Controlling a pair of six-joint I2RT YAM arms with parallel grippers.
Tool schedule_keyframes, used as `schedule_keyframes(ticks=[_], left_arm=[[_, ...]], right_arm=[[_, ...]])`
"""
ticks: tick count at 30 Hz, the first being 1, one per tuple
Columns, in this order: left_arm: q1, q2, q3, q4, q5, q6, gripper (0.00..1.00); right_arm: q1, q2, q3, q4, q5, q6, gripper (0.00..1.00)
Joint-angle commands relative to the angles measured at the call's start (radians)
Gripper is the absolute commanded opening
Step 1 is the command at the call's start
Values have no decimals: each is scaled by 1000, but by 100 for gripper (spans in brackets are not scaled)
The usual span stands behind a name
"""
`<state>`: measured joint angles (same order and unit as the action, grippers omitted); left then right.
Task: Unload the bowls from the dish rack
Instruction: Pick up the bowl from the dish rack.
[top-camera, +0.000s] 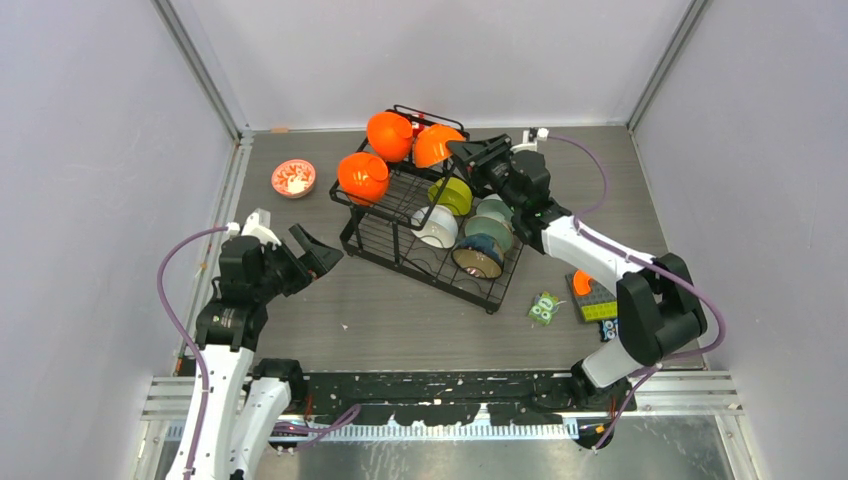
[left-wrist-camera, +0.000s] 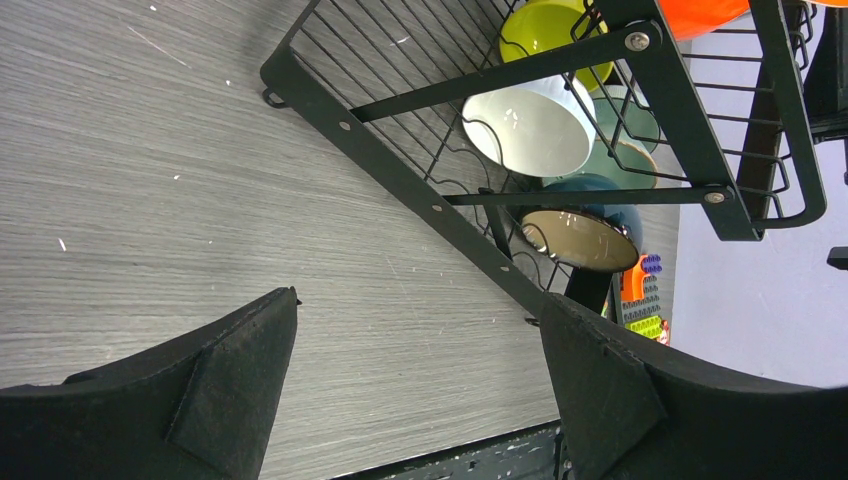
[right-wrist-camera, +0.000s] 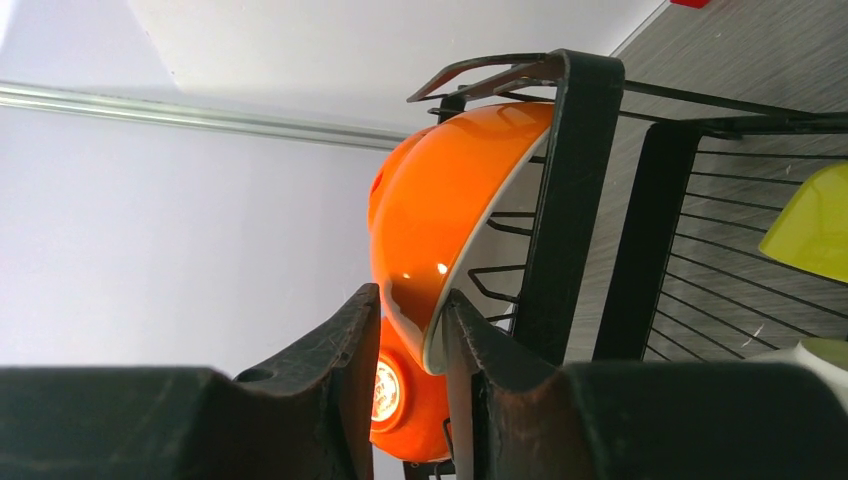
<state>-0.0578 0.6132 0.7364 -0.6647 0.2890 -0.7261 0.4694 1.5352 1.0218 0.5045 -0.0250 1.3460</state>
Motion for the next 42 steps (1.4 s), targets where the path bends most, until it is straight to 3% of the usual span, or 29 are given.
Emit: schedule_keyframes(ticks=[1, 15, 18, 23, 33, 42], left_arm=[[-2, -3, 16, 11, 15, -3, 92], [-3, -7, 13, 12, 12, -2, 92], [-2, -8, 11, 11, 11, -1, 92], [-2, -8, 11, 11, 9, 0, 92], [-3, -16, 18, -6, -4, 9, 92], [-2, -15, 38, -13, -5, 14, 92]], right_arm=[[-3, 14, 26, 87, 17, 22, 34], [-2, 36, 2, 158, 10, 28, 25], [-2, 40, 1, 170, 4, 27, 19], [-2, 55, 9, 207, -13, 25, 1], [-4, 133, 33, 386, -86, 60, 1], [-4, 118, 49, 411, -117, 37, 1]])
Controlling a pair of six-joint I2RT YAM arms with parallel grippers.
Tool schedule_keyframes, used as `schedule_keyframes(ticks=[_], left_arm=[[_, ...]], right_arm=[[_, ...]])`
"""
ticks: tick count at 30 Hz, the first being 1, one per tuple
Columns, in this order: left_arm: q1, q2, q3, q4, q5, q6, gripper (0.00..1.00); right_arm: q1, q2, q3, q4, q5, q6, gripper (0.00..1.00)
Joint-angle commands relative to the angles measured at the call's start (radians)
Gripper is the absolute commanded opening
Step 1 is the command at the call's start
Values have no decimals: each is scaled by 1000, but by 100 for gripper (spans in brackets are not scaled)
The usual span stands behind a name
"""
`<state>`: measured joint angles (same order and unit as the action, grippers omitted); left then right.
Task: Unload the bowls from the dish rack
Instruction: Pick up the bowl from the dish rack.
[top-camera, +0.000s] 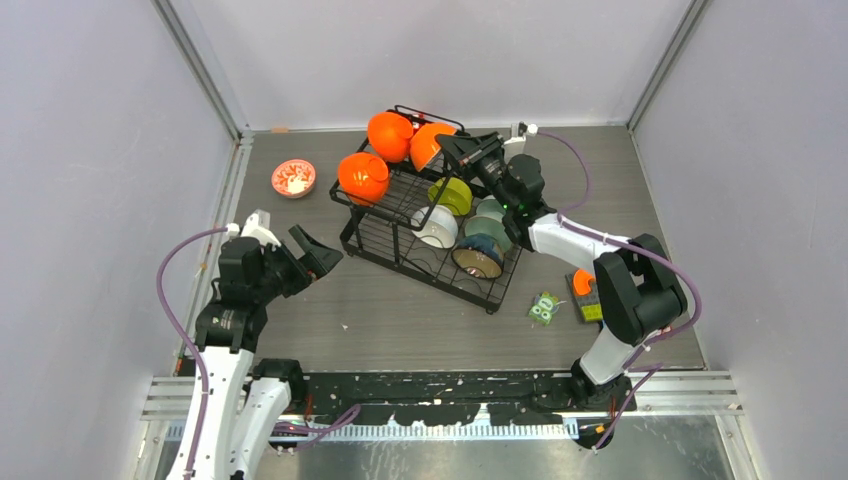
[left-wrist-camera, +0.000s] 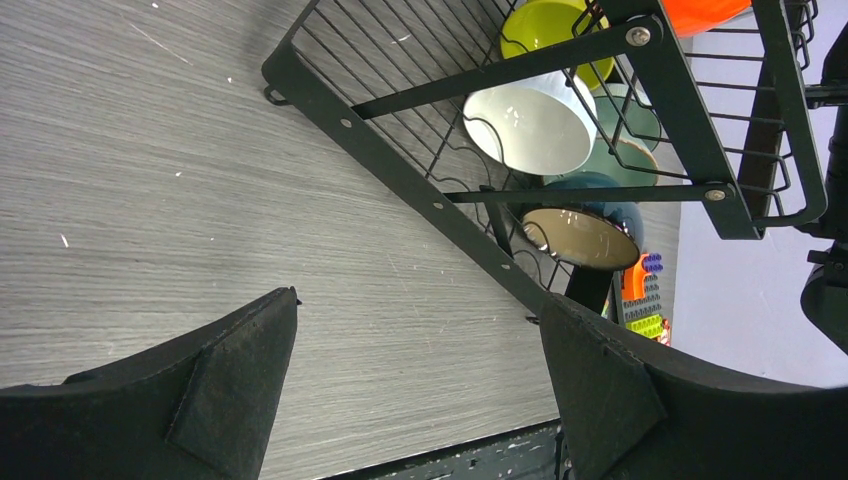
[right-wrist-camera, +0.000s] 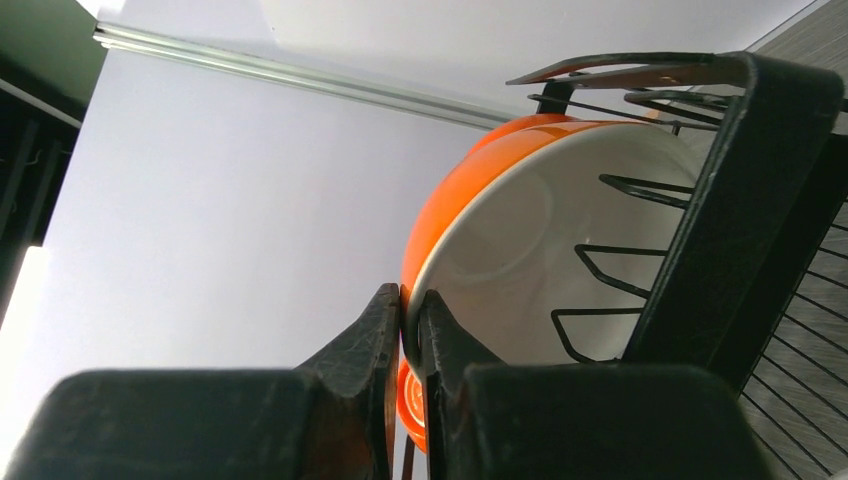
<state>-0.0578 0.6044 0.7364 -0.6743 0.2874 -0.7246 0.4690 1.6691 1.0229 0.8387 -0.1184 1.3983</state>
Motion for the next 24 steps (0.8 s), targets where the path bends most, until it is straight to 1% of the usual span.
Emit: schedule_keyframes(ticks=[1, 9, 19, 24], left_arm=[[-3, -6, 39, -4, -3, 12, 92], [-2, -5, 51, -12, -2, 16, 92], [-2, -2, 60, -16, -4, 17, 92], [-3, -3, 64, -18, -5, 16, 92]], right_arm=[[-4, -18, 50, 81, -27, -18, 1], [-5, 1, 63, 167, -52, 6, 1], [-5, -1, 73, 215, -78, 14, 1], [-6, 13, 78, 270, -89, 35, 1]])
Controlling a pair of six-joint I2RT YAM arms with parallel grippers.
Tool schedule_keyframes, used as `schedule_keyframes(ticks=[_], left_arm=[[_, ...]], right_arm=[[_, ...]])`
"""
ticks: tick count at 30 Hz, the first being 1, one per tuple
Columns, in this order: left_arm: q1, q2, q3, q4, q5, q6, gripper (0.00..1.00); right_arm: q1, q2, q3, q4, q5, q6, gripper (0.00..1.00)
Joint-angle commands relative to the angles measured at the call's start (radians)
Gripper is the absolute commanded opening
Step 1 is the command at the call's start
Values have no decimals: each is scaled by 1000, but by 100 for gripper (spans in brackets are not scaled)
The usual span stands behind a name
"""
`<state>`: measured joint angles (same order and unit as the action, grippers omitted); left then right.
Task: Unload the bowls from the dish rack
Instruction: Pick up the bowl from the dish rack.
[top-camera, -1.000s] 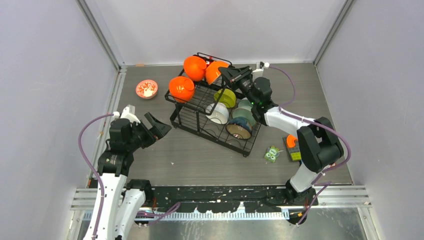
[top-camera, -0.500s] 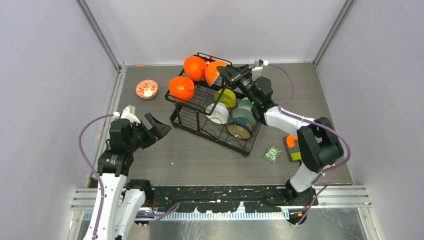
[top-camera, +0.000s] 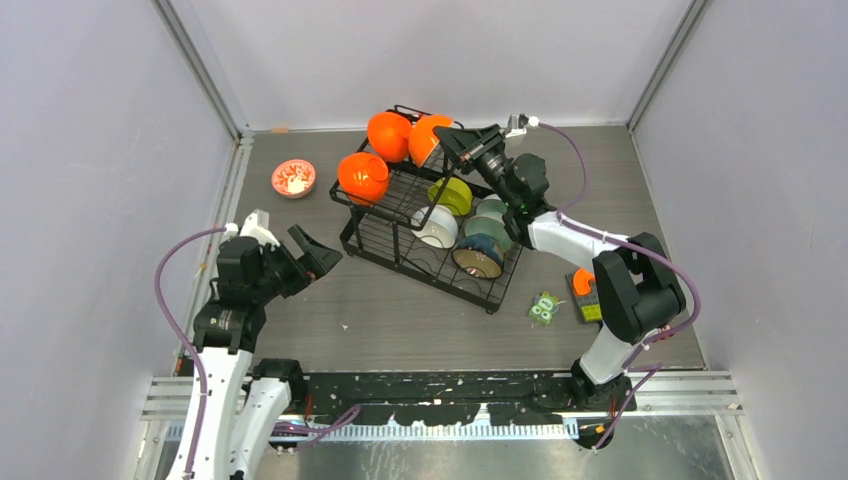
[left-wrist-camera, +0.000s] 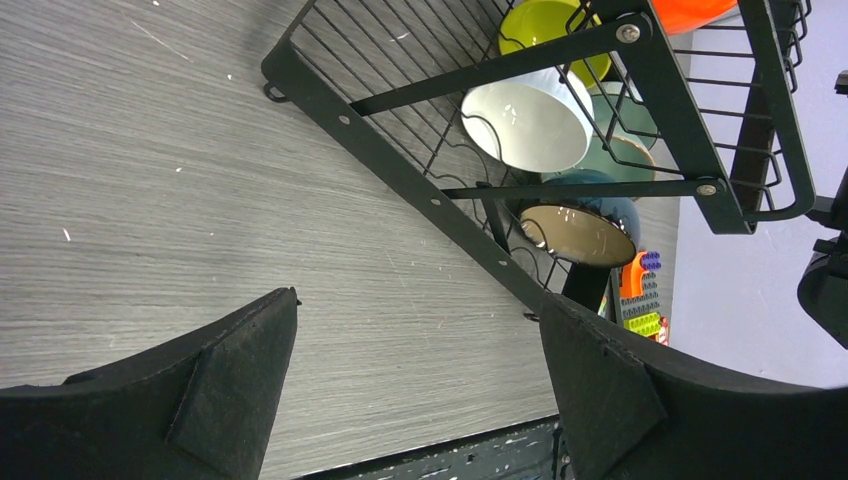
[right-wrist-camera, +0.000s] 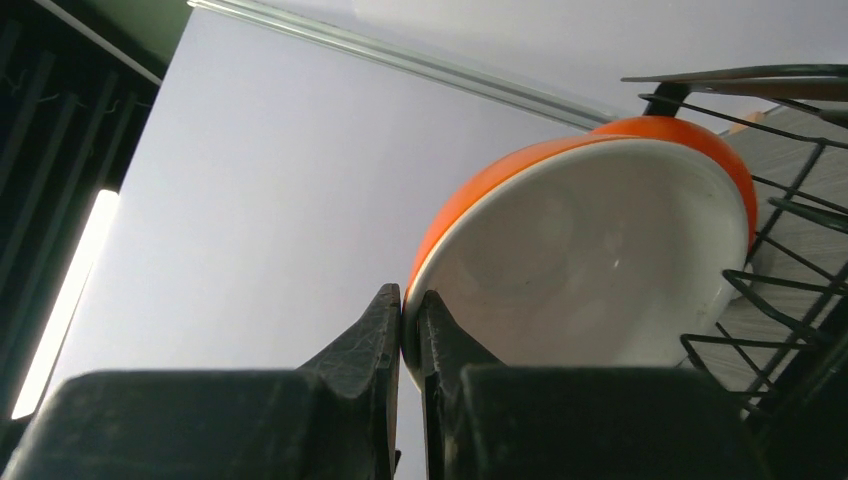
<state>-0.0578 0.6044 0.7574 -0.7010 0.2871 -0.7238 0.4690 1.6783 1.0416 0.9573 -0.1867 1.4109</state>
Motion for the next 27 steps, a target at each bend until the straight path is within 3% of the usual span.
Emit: schedule_keyframes(ticks=[1, 15, 27], left_arm=[[-3, -3, 46, 7, -6, 15, 92], [-2, 28, 162, 1, -57, 12, 91], [-3, 87, 368, 29, -104, 74, 94]], right_arm=[[-5, 6, 62, 161, -23, 27, 1], [-5, 24, 133, 218, -111, 55, 1], [-1, -107, 231, -35, -237, -71, 1]])
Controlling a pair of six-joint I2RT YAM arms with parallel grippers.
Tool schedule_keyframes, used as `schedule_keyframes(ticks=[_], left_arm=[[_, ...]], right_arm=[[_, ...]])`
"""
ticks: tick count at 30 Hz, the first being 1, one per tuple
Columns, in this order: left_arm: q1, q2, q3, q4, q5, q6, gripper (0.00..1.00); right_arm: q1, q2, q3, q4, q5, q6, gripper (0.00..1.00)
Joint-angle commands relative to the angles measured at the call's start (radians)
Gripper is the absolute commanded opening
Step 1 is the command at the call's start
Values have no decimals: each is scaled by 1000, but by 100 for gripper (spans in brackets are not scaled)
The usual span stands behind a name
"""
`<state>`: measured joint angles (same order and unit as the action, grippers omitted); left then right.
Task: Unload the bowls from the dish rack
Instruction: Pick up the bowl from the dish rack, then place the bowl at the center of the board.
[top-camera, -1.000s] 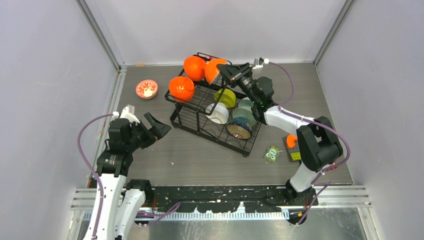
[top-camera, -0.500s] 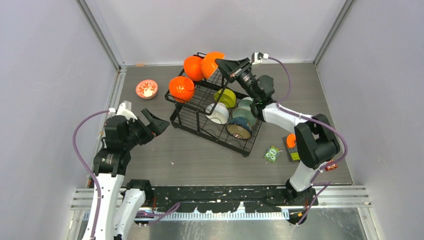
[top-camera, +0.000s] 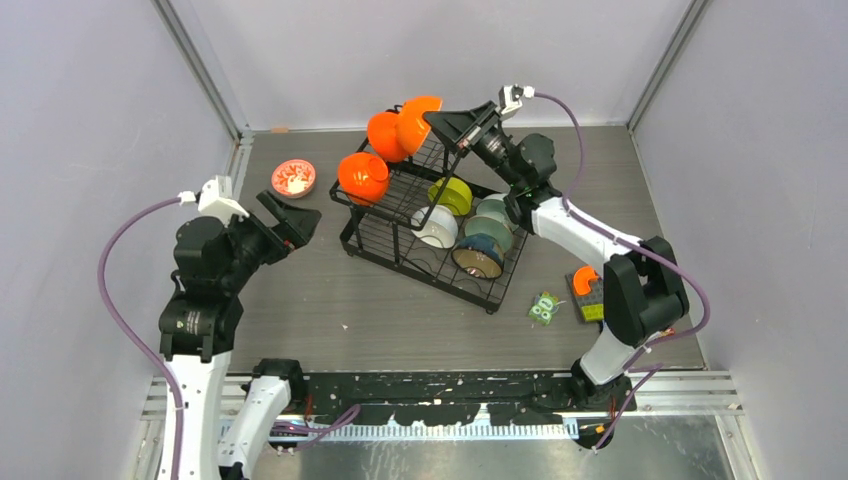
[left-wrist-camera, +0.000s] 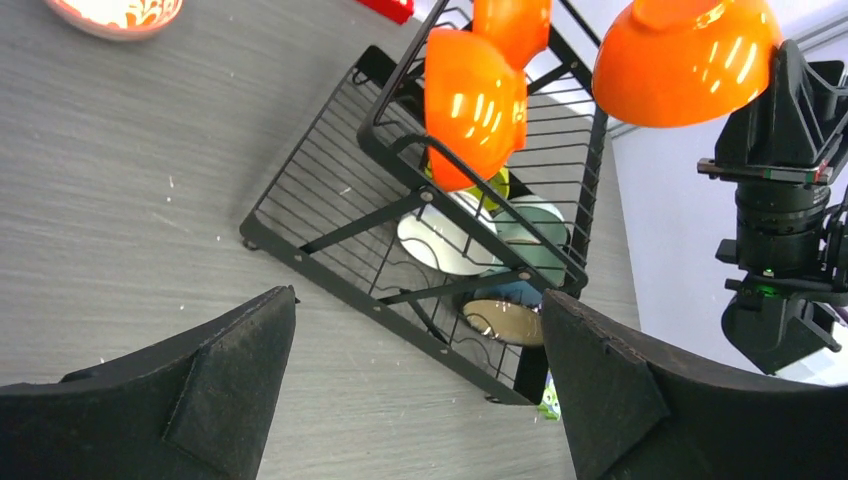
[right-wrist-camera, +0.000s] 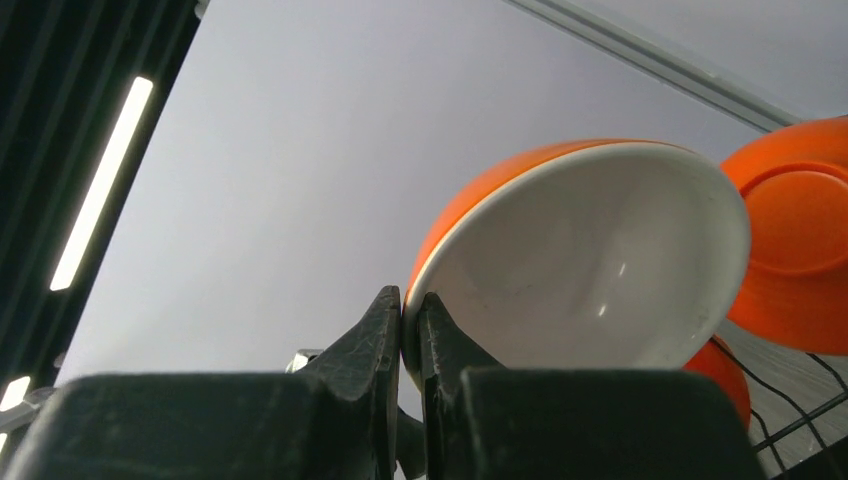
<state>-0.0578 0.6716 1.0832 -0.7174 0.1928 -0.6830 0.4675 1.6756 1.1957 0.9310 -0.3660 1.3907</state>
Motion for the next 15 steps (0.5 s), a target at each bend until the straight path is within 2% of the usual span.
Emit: schedule_keyframes(ticks=[1, 5, 10, 13, 15], left_arm=[[-1, 25, 50, 59, -3, 34, 95], [-3, 42, 70, 115, 41, 36, 100], [-2, 60, 92, 154, 75, 35, 100], [-3, 71, 92, 205, 126, 41, 100], [-3, 101, 117, 221, 194, 54, 100]], right_arm=[[2, -116, 86, -26, -68, -55, 1], [12, -192, 134, -176, -135, -156, 1], [43, -352, 193, -514, -206, -394, 1], [113, -445, 264, -820, -197, -632, 1], [227, -494, 338, -1109, -78, -871, 1]])
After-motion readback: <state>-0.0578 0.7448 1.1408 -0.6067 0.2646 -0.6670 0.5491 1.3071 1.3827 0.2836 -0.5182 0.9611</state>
